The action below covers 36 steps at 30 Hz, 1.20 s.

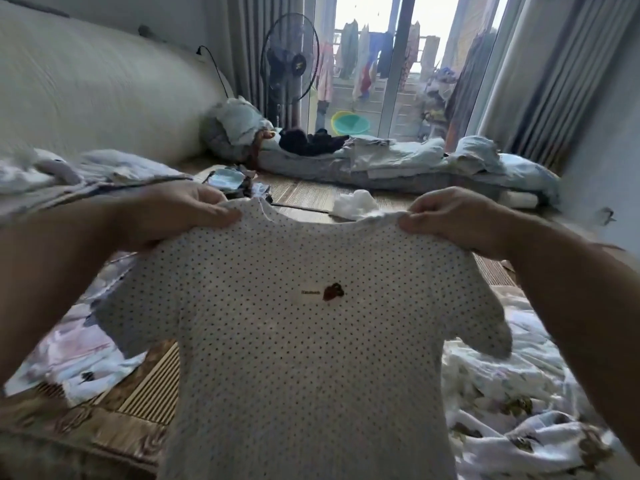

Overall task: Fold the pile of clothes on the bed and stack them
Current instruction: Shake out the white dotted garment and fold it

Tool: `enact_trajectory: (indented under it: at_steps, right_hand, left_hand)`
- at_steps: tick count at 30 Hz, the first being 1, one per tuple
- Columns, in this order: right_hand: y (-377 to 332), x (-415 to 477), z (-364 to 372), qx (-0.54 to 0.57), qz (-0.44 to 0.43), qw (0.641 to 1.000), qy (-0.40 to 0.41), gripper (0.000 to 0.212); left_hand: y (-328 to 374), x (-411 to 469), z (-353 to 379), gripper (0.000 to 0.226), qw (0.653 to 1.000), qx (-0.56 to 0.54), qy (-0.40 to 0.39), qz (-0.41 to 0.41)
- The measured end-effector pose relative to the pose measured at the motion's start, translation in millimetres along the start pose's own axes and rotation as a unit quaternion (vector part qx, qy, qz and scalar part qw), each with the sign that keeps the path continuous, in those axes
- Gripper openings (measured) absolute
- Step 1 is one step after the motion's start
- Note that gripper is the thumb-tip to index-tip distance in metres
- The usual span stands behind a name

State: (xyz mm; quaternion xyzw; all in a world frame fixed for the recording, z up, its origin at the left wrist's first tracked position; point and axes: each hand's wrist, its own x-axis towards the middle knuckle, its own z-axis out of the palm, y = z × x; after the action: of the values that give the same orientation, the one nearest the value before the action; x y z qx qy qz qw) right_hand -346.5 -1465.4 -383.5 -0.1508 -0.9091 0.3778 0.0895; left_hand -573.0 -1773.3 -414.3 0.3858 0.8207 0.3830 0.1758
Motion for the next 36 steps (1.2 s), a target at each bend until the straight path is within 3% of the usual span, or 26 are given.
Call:
enact_trajectory:
  at_steps: [4, 7, 12, 15, 18, 22, 25, 28, 32, 36]
  right_hand:
    - [50, 59, 61, -0.105, 0.073, 0.989, -0.067, 0.012]
    - [90, 100, 108, -0.182, 0.072, 0.976, -0.092, 0.014]
    - [149, 150, 171, -0.209, 0.081, 0.973, -0.051, 0.008]
    - [177, 158, 184, -0.178, 0.119, 0.975, -0.064, 0.024]
    - [191, 148, 170, -0.157, 0.146, 0.963, -0.161, 0.041]
    - [197, 129, 140, -0.207, 0.214, 0.916, -0.267, 0.030]
    - [194, 110, 123, -0.156, 0.254, 0.929, -0.217, 0.012]
    - [183, 96, 114, -0.030, 0.261, 0.957, -0.126, 0.018]
    - [144, 91, 135, 0.024, 0.230, 0.971, -0.063, 0.010]
    - [104, 92, 174, 0.087, 0.210, 0.964, -0.139, 0.023]
  left_hand:
    - [-59, 34, 42, 0.030, 0.993, 0.033, -0.074, -0.086]
    - [-117, 68, 73, 0.032, 0.974, 0.190, -0.041, -0.119]
    - [-179, 111, 114, 0.034, 0.954, 0.251, 0.014, -0.162]
    - [-204, 114, 123, 0.038, 0.955, 0.217, 0.032, -0.197]
    - [-221, 99, 110, 0.056, 0.965, 0.161, -0.015, -0.207]
    - [-222, 78, 80, 0.063, 0.949, 0.064, -0.140, -0.274]
    - [-213, 64, 67, 0.036, 0.937, 0.112, -0.139, -0.299]
    - [-201, 54, 63, 0.011, 0.951, 0.070, -0.066, -0.295]
    - [-164, 46, 87, 0.019, 0.961, -0.073, -0.004, -0.267]
    - [-119, 43, 135, 0.021, 0.944, -0.208, -0.072, -0.246]
